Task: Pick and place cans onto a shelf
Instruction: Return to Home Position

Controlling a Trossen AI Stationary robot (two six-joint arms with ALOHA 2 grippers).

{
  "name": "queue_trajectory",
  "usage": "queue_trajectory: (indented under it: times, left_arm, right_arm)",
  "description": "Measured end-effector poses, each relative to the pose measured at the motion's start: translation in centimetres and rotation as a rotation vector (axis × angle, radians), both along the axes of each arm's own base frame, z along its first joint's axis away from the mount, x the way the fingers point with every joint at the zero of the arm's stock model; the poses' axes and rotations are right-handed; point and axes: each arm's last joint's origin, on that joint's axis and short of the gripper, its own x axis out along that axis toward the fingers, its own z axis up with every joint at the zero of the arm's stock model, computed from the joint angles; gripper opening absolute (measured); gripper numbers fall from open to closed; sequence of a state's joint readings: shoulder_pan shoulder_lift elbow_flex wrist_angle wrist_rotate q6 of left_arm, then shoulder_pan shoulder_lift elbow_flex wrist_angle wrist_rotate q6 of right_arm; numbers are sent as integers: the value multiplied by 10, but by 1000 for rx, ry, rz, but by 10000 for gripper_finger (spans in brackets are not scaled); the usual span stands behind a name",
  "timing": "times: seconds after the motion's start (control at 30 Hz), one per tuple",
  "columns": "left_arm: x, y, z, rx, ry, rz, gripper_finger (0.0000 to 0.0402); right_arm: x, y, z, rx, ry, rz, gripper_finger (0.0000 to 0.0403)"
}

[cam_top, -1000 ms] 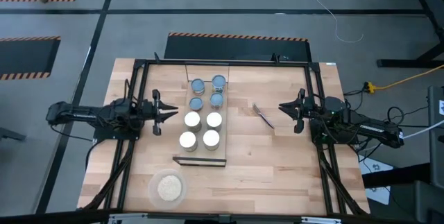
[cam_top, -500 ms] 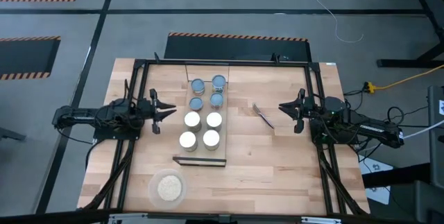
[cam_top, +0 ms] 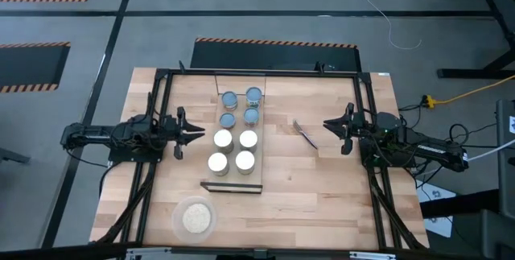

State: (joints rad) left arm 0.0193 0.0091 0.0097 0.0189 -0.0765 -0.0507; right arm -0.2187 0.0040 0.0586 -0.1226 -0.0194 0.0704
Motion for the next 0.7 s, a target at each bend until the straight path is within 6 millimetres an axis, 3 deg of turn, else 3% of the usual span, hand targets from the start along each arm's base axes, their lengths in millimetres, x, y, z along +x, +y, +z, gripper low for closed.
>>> queue_trajectory:
  times: [0.7]
  left_arm:
    - [-1, 9, -1, 35, 13, 42, 65]
  right_arm:
    - [0, 0, 0, 0, 0, 0, 64]
